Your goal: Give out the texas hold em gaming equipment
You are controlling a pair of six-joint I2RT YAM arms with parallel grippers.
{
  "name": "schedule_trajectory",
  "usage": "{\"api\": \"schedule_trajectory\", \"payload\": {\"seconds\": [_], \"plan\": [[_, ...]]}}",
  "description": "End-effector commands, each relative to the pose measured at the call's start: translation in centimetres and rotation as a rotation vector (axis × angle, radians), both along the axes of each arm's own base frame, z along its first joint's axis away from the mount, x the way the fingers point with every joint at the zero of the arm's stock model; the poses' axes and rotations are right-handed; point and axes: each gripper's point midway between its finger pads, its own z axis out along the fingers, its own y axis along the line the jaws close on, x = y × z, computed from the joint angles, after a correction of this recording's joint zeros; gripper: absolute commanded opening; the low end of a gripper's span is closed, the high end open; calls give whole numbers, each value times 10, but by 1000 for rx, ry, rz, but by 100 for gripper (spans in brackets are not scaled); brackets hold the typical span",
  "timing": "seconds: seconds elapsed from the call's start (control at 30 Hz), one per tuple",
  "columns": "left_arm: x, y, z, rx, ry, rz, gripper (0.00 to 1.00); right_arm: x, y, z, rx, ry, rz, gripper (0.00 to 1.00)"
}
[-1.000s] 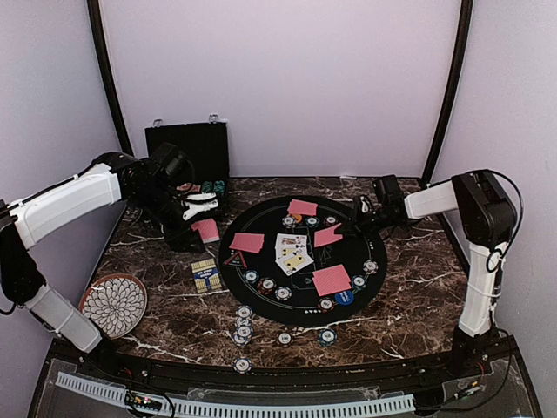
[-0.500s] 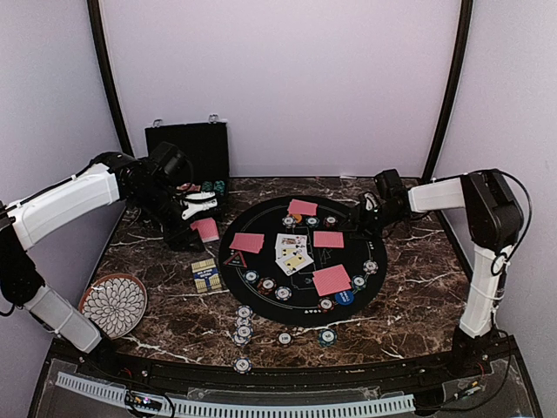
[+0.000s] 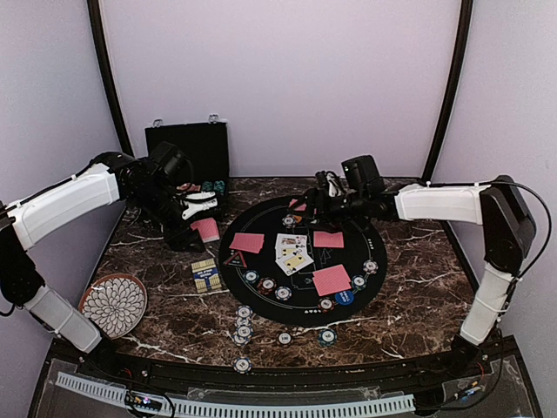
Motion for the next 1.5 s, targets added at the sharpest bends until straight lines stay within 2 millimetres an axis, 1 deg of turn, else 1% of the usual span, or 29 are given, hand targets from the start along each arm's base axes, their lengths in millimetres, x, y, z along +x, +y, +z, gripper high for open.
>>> {"api": "schedule_trajectory", "payload": {"seconds": [0.0,0.1,0.2,0.3,0.43,0.67,1.03,1.23,1.37,1.47], "plan": [[-1,-5,9,-42,-2,-2,0,-24,51,27,195,13,91,83],[-1,-6,7,-43,6,1,0,-45,85,33,242,28,172,86],[-1,-7,8,-49,6,0,0,-63,112,35,274,50,237,87],[0,-8,9,-54,2,-2,0,-74,132,34,301,71,280,87],[-1,-8,9,-55,6,-1,0,-85,151,40,362,87,321,87],[-2,-8,7,-56,9,-1,0,-94,172,44,406,107,365,86],[-2,-9,7,-63,15,-2,0,-96,200,41,406,132,412,86],[-2,-10,7,-67,18,-4,0,-99,215,31,396,163,445,85],[-2,-10,10,-70,8,-5,0,-96,216,20,369,185,438,82],[-2,-10,12,-74,3,-7,0,-93,212,10,348,207,428,81]]}}
